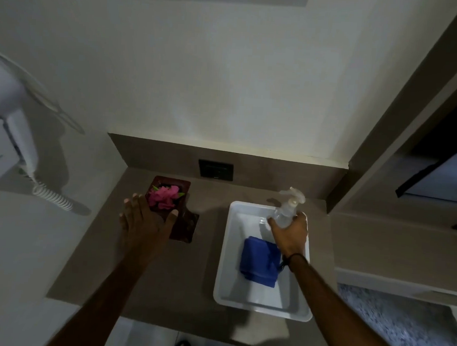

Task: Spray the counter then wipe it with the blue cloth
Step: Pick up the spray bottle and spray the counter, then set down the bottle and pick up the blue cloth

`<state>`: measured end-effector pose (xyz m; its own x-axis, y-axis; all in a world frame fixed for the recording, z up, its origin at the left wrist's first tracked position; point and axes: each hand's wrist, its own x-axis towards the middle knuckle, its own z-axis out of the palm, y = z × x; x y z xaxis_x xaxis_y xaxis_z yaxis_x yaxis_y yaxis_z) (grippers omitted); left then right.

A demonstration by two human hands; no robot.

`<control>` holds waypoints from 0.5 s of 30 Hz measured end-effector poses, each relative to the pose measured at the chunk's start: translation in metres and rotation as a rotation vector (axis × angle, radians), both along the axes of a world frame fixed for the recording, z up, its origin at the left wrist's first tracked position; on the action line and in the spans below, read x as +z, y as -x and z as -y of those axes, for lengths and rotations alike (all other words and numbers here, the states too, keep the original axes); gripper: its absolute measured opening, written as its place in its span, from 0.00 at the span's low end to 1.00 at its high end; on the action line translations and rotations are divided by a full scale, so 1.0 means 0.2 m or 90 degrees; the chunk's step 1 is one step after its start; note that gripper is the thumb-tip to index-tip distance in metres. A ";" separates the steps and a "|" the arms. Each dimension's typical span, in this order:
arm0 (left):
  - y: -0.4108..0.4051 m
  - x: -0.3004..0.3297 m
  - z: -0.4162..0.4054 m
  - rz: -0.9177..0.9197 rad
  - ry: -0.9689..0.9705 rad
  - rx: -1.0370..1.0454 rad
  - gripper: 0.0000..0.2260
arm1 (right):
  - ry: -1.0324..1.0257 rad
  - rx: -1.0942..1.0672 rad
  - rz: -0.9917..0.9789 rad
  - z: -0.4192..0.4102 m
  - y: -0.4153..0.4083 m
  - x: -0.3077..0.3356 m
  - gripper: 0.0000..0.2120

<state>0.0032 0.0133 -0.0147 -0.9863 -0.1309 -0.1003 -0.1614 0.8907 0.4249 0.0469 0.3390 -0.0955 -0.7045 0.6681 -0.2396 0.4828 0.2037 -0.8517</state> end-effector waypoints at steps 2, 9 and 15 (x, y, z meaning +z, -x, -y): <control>0.00 -0.01 0.00 -0.005 -0.006 0.003 0.47 | -0.021 0.050 0.075 0.05 -0.11 -0.05 0.38; 0.00 -0.01 0.00 -0.003 -0.034 0.018 0.46 | -0.121 0.219 0.309 0.18 -0.20 -0.09 0.35; -0.01 0.00 -0.02 0.001 -0.061 0.030 0.46 | 0.075 0.195 0.336 0.13 -0.16 -0.04 0.31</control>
